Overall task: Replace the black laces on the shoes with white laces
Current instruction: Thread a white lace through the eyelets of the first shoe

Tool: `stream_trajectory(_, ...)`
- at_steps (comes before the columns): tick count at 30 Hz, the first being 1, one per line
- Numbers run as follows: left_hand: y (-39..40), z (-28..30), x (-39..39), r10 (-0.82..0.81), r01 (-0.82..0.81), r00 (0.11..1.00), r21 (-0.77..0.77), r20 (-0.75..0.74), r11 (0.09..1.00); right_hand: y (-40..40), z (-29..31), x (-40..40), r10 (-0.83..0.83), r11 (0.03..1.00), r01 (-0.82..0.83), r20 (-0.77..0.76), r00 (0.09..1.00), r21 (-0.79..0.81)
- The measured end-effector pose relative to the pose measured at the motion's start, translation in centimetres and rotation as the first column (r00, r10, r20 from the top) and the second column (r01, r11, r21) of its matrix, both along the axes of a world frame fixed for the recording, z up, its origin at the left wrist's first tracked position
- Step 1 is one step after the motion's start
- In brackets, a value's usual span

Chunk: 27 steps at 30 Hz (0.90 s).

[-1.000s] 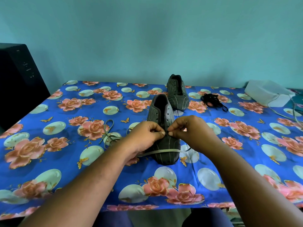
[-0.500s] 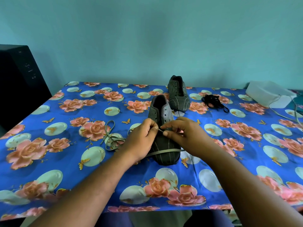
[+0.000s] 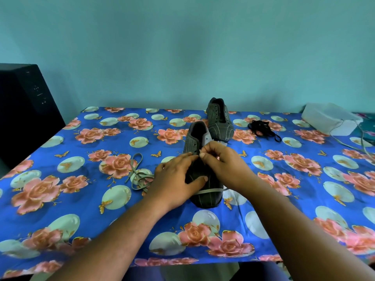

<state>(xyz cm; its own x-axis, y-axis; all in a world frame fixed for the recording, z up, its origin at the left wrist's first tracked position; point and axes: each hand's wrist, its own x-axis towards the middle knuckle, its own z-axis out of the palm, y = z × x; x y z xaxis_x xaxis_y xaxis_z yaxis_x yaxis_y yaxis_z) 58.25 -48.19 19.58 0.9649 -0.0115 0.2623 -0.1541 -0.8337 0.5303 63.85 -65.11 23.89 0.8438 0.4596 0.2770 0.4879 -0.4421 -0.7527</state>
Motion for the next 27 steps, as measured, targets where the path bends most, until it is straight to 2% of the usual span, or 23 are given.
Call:
stream_trajectory(2,-0.3,0.3,0.0,0.014,-0.013,1.000,0.031,-0.022,0.999,0.4,0.5,-0.4,0.006,0.996,-0.004,-0.028,1.000,0.093)
stream_trajectory(5,-0.6,0.9,0.0,0.033,-0.033,0.997,0.005,-0.065,0.999,0.9,2.0,-0.6,-0.002,0.931,0.027,-0.070,0.998,0.364)
stream_trajectory(7,-0.7,1.4,0.0,0.039,-0.041,0.995,-0.019,-0.089,0.999,0.4,3.5,0.0,-0.103,0.848,0.115,-0.053,0.993,0.517)
stream_trajectory(9,-0.6,1.4,0.1,0.035,-0.038,0.993,-0.019,-0.110,0.999,-1.1,4.6,0.8,-0.233,0.803,0.185,0.012,0.972,0.567)
stream_trajectory(10,-0.6,1.4,0.1,0.030,-0.033,0.992,-0.019,-0.121,0.999,-2.1,4.8,1.2,-0.274,0.843,0.194,0.090,0.958,0.502)
stream_trajectory(11,-0.5,1.3,0.2,0.029,-0.032,0.991,-0.020,-0.134,0.999,-2.9,4.7,1.5,-0.265,0.918,0.188,0.188,0.946,0.350)
stream_trajectory(12,-0.4,1.4,0.3,0.032,-0.035,0.989,-0.018,-0.147,0.999,-3.6,4.5,1.7,-0.210,0.975,0.181,0.266,0.941,0.132)
stream_trajectory(13,-0.4,1.6,0.5,0.039,-0.042,0.986,-0.012,-0.164,0.999,-4.2,4.1,1.6,-0.142,0.978,0.181,0.303,0.942,-0.105)
stream_trajectory(15,-0.7,2.1,0.8,0.061,-0.061,0.979,0.009,-0.193,0.998,-4.6,3.4,1.2,-0.028,0.856,0.176,0.296,0.955,-0.485)
stream_trajectory(17,-1.3,2.5,0.7,0.088,-0.080,0.973,0.044,-0.213,0.996,-4.7,2.8,0.8,0.050,0.732,0.144,0.263,0.963,-0.666)
stream_trajectory(18,-1.7,2.6,0.5,0.099,-0.085,0.971,0.075,-0.216,0.994,-4.8,2.7,0.6,0.072,0.719,0.113,0.236,0.969,-0.686)
stream_trajectory(20,-2.2,2.4,0.0,0.113,-0.081,0.969,0.149,-0.219,0.986,-5.1,2.7,0.5,0.080,0.803,0.039,0.174,0.982,-0.595)
stream_trajectory(23,-2.7,2.0,-0.4,0.127,-0.079,0.965,0.210,-0.227,0.975,-5.8,3.1,0.3,0.028,0.979,-0.015,0.063,0.998,-0.203)
stream_trajectory(25,-2.9,2.1,-0.5,0.137,-0.083,0.962,0.228,-0.234,0.970,-6.4,3.3,-0.1,-0.046,0.998,0.046,-0.005,0.999,0.036)
stream_trajectory(27,-3.2,2.1,-0.5,0.145,-0.087,0.963,0.249,-0.227,0.965,-7.1,3.3,-0.2,-0.133,0.959,0.149,-0.083,0.988,0.239)
